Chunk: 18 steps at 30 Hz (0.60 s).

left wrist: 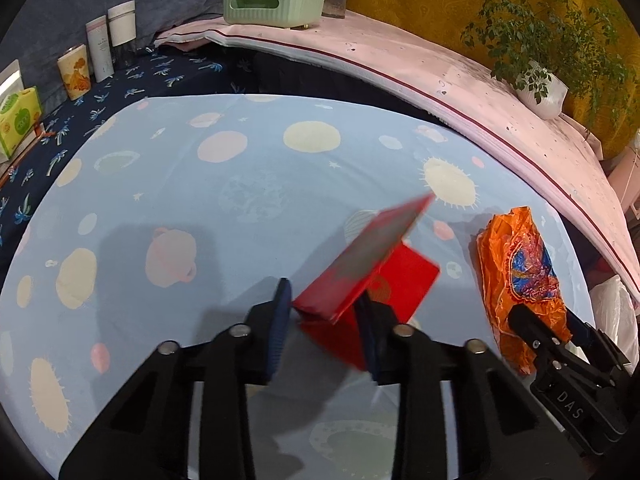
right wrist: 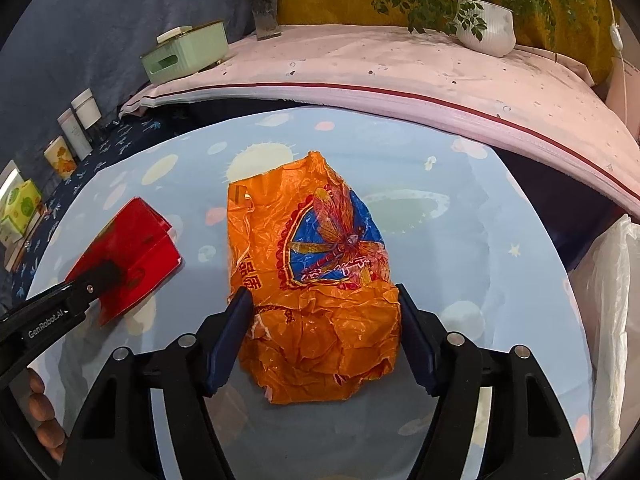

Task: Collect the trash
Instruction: 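Grasp the red card box with the left gripper while the right grasps the orange printed bag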

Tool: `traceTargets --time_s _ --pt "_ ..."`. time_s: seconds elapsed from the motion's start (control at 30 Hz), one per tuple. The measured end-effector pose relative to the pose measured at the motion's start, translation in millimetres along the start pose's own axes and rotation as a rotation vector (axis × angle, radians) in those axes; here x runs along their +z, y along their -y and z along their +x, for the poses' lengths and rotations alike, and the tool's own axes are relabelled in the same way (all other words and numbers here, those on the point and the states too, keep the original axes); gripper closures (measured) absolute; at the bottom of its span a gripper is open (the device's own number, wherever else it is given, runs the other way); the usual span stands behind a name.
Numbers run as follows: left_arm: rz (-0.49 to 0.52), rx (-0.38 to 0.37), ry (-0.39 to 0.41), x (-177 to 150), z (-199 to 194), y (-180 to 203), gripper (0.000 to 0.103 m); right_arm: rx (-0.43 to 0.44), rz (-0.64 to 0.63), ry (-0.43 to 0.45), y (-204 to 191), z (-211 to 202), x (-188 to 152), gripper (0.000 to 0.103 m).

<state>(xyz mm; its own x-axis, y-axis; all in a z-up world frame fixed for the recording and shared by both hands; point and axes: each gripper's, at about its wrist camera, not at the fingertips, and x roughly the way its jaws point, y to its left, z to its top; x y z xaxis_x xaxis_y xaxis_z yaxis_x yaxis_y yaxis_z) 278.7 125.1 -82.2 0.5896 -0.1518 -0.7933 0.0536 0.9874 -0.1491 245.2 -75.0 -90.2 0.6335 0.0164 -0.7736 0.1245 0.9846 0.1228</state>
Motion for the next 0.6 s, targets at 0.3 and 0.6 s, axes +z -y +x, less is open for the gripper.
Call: traceTargets --time_s 0.3,0.6 --pt "0.006 -0.022 0.011 -2.2 -13.9 12.3 0.102 0.026 0.005 0.013 3.7 -10.9 -0.9 0.068" --pt "0.034 -0.049 0.056 0.7 -47.0 41.6 0.102 0.042 0.016 0.07 18.0 -47.0 5.8 0.083"
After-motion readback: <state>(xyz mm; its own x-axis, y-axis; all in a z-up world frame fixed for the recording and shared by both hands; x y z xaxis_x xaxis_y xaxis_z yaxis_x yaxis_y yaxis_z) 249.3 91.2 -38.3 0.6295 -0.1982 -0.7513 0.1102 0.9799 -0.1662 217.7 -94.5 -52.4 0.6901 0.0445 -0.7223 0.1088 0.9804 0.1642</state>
